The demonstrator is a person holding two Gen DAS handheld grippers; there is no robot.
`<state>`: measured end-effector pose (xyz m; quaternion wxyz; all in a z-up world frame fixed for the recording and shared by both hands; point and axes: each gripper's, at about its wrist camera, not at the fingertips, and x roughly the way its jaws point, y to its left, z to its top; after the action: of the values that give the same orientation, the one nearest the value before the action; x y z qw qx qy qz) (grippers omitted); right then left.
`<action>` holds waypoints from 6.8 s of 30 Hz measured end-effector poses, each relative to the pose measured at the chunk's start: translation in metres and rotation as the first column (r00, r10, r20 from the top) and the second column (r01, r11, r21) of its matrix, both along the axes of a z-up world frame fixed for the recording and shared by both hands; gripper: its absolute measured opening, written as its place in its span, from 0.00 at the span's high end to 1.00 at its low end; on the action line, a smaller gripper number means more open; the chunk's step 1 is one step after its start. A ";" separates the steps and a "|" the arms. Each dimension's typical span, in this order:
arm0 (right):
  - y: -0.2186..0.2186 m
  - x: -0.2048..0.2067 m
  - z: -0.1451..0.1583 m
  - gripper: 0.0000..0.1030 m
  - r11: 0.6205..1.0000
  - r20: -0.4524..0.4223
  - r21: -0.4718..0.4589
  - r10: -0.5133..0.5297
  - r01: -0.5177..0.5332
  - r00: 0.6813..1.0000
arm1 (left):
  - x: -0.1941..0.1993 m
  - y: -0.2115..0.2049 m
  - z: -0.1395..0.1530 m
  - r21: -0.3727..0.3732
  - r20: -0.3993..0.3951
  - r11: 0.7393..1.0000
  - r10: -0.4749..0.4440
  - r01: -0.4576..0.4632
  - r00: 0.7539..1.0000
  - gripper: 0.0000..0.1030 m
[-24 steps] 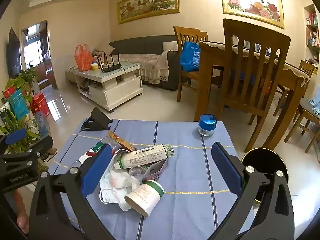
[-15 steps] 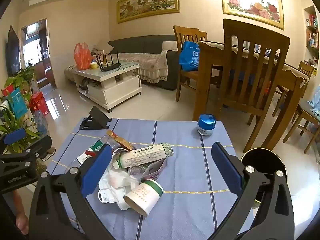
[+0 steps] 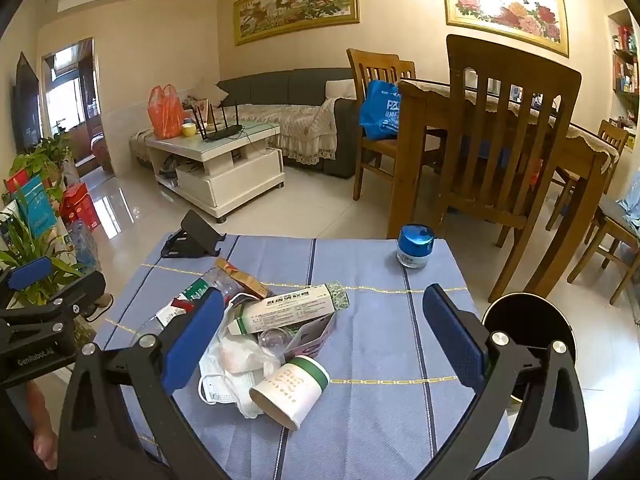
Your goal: Collect trash
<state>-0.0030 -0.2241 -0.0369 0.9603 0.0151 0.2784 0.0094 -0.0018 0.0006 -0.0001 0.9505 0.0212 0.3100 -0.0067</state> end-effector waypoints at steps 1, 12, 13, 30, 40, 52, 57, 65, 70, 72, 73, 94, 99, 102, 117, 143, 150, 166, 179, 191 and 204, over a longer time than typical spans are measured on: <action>0.001 0.000 -0.001 0.05 1.000 0.000 0.001 0.001 -0.001 1.000 | 0.000 0.000 0.000 0.000 0.000 1.000 0.001 -0.001 1.000 0.06; -0.002 0.001 0.000 0.05 1.000 -0.004 0.006 0.003 -0.003 1.000 | 0.000 0.000 -0.003 0.004 -0.001 1.000 0.008 -0.008 1.000 0.06; -0.002 0.001 0.000 0.05 1.000 -0.005 0.007 0.004 -0.004 1.000 | 0.000 0.000 -0.003 0.002 -0.002 1.000 0.008 -0.008 1.000 0.06; 0.001 0.001 -0.003 0.05 1.000 -0.007 0.009 0.004 -0.004 1.000 | 0.000 0.001 -0.002 0.006 0.001 1.000 0.007 -0.007 1.000 0.06; 0.002 0.002 -0.004 0.05 1.000 -0.008 0.010 0.005 -0.005 1.000 | -0.001 0.001 -0.002 0.006 -0.001 1.000 0.007 -0.007 1.000 0.06; 0.002 0.002 -0.004 0.05 1.000 -0.010 0.011 0.006 -0.006 1.000 | 0.000 0.000 -0.002 0.007 -0.004 1.000 0.005 -0.005 1.000 0.06; 0.004 0.002 -0.007 0.05 1.000 -0.010 0.011 0.002 -0.002 1.000 | -0.001 0.000 -0.002 0.003 -0.007 1.000 0.004 -0.003 1.000 0.06; 0.023 0.004 -0.019 0.05 1.000 -0.035 -0.009 0.023 -0.023 0.999 | 0.005 0.020 -0.015 -0.019 -0.037 0.999 0.030 -0.030 0.999 0.06; 0.048 0.008 -0.024 0.05 0.998 -0.050 -0.037 0.043 -0.045 0.998 | 0.006 0.045 -0.022 -0.051 -0.049 0.997 0.051 -0.053 0.998 0.06; 0.057 0.010 -0.024 0.05 0.997 -0.057 -0.048 0.050 -0.053 0.997 | 0.006 0.054 -0.024 -0.065 -0.048 0.996 0.055 -0.058 0.997 0.06; 0.063 0.011 -0.024 0.05 0.997 -0.062 -0.052 0.054 -0.057 0.997 | 0.006 0.060 -0.025 -0.074 -0.048 0.995 0.060 -0.063 0.997 0.06; 0.229 0.129 -0.084 0.05 0.860 -0.665 0.311 0.501 -0.405 0.554 | 0.006 0.245 -0.119 -0.079 -0.233 0.907 0.387 -0.414 0.892 0.06; 0.290 0.096 -0.074 0.05 0.409 -0.771 -0.163 0.515 -0.898 0.375 | 0.006 0.244 -0.120 -0.087 -0.224 0.918 0.361 -0.387 0.905 0.06; 0.299 0.082 -0.093 0.05 0.074 -0.827 -0.379 0.420 -0.922 0.374 | 0.003 0.243 -0.126 -0.096 -0.233 0.917 0.359 -0.388 0.904 0.06; 0.312 0.109 -0.167 0.24 -0.290 -0.914 -0.357 0.306 -0.888 0.268 | 0.021 0.237 -0.134 -0.105 -0.254 0.921 0.340 -0.375 0.905 0.06; -0.125 0.082 -0.005 0.26 0.621 0.058 0.688 0.467 -0.375 0.882 | 0.125 0.041 -0.086 -0.296 -0.227 0.922 -0.323 0.251 0.919 0.06; -0.215 0.029 -0.048 0.26 0.587 0.042 0.775 0.323 -0.235 0.946 | 0.228 -0.047 -0.123 -0.073 -0.412 0.906 -0.408 0.417 0.814 0.06; -0.202 0.030 -0.098 0.27 0.537 0.037 0.816 0.318 -0.212 0.947 | 0.261 -0.054 -0.174 -0.054 -0.559 0.895 -0.394 0.442 0.730 0.43; -0.214 0.009 -0.083 0.27 0.570 0.072 0.794 0.260 -0.213 0.963 | 0.251 0.024 -0.131 -0.233 -0.429 0.965 -0.211 0.118 0.878 0.43; -0.334 -0.014 -0.099 0.28 0.788 -0.054 0.553 -0.288 0.269 0.956 | 0.175 -0.055 -0.001 -0.246 -0.082 0.918 -0.339 0.311 0.937 0.43; -0.368 -0.030 -0.153 0.05 0.671 -0.160 0.514 -0.537 0.534 0.828 | 0.112 -0.336 -0.045 -0.312 -0.194 0.699 -0.710 0.643 0.677 0.42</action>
<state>-0.0332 -0.5920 -0.1899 0.8770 0.3644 0.2451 -0.1947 0.1104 -0.3357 -0.0448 0.8170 0.0295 0.4174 -0.3968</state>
